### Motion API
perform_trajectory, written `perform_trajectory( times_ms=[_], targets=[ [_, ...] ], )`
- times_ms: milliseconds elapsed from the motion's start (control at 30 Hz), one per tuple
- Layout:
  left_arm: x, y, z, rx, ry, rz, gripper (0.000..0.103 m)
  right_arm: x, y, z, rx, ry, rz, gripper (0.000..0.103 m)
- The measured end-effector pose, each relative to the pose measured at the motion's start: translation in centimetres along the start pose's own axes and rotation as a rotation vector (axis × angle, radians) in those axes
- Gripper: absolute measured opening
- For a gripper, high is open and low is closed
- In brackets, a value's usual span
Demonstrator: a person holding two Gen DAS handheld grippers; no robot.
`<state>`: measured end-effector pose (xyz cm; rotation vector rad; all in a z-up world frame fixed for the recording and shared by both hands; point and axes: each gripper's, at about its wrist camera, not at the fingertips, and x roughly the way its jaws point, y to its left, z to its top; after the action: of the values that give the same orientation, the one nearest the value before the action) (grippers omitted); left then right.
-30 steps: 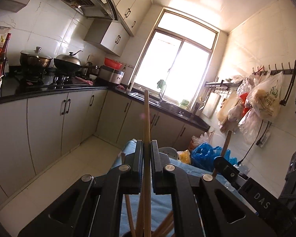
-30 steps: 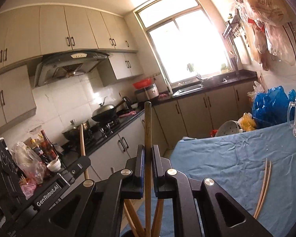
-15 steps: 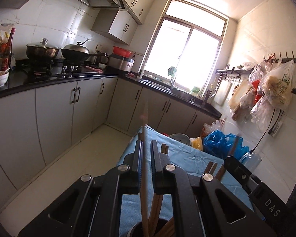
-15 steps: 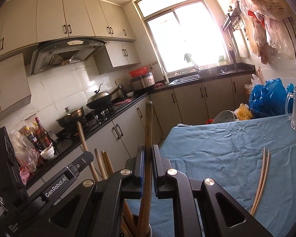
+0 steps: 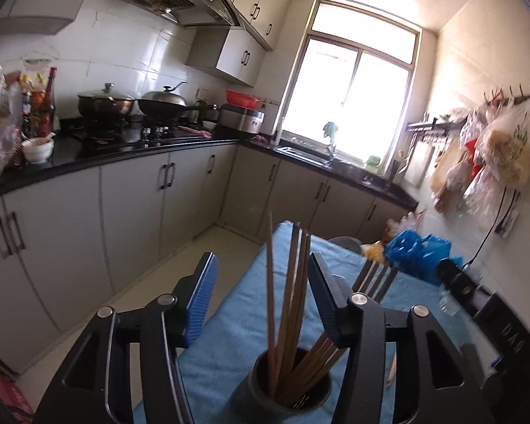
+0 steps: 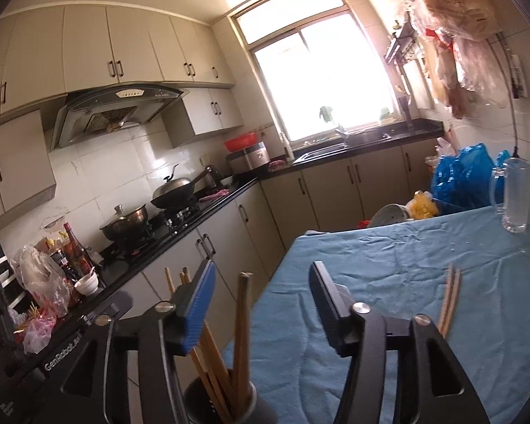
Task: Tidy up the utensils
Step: 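Lower both chopsticks into the black holder and open both grippers, then move both open grippers back over the last chopsticks on the towel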
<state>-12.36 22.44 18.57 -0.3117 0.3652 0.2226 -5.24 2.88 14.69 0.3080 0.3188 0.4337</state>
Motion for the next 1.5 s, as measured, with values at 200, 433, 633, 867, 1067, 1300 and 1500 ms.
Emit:
perform_trajectory(
  times_ms=[200,433,633,867,1067,1300,1500],
  targets=[
    [-2.6,-1.3,-2.4,0.073,0.019,0.076,0.064,-2.8,-2.2,-1.4,0.005,0.005,-0.077,0.073],
    [-4.9,-2.6,-5.4,0.074,0.032,0.141,0.074,-5.4,-5.5,-3.4,0.078,0.035,-0.145,0.074],
    [-5.7,-5.5,-6.6,0.153,0.073,0.102,0.074,-7.5,-7.9,-4.8,0.134,0.050,-0.188,0.074],
    [-6.5,-8.7,-8.1,0.272,0.078,0.084,0.075,-9.7,-11.0,-5.2,0.211,0.047,-0.248,0.076],
    [-6.4,-10.3,-9.0,0.311,0.124,0.051,0.075,-11.0,-12.5,-5.6,0.255,0.042,-0.259,0.076],
    [-6.1,-11.7,-9.9,0.344,0.170,0.037,0.075,-12.0,-13.6,-5.9,0.286,0.029,-0.272,0.077],
    [-5.5,-12.9,-10.9,0.383,0.202,0.022,0.075,-12.2,-14.8,-6.4,0.314,0.037,-0.279,0.078]
  ],
)
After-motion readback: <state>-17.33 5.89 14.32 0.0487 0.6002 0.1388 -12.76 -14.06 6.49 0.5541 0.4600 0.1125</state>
